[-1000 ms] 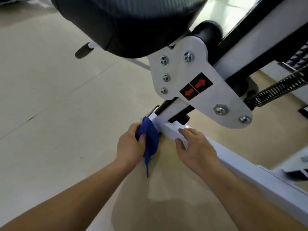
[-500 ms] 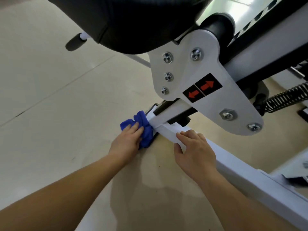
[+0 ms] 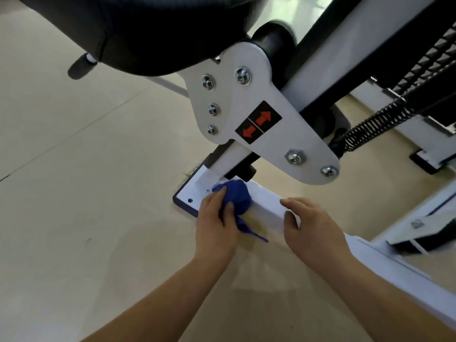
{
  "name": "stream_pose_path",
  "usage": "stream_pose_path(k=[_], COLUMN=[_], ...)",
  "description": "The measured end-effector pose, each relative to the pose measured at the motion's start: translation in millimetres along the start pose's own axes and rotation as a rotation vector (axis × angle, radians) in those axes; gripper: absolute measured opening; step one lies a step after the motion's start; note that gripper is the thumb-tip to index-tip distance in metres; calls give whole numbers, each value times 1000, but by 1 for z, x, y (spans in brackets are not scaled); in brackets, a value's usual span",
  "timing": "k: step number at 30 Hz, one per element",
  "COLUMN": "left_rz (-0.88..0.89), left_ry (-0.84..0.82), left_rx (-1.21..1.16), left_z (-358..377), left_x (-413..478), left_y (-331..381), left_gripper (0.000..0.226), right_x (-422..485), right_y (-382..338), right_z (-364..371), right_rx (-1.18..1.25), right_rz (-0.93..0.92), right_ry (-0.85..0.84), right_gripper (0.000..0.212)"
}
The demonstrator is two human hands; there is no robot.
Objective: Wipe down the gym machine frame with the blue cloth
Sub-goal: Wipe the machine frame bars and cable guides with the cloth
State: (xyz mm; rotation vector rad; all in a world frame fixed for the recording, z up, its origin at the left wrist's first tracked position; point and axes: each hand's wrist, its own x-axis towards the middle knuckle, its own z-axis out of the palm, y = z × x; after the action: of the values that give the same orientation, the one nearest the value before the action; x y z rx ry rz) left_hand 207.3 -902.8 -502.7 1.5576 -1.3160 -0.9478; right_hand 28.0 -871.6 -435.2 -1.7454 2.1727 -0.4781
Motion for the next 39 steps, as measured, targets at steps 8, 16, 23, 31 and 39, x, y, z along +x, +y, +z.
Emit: stream_pose_path(k=[8,16,23,31,39], left_rz=[-53,-73,-141,-245,-8], left_ry=[-308,-119,-377,96,130], left_rx=[40,-60,-96,-274,-177], left_z=[72,42,33,-41,-22], left_x=[-59,-20,-41,-20,-4], left_y=[37,10,19,69,123], left_gripper=[52,44,36,23,19], right_x=[-27,-30,-19,-10,-26], right_y=[24,25,19,-13,-81], right_z=[-10,-14,-24,-61,-100], right_rx=[-49,-2,-41,458,828], right_rz=[135,198,187,288,58], right_ry=[-151,-140,-227,-41,422], right_gripper=[41,57,45,63,55])
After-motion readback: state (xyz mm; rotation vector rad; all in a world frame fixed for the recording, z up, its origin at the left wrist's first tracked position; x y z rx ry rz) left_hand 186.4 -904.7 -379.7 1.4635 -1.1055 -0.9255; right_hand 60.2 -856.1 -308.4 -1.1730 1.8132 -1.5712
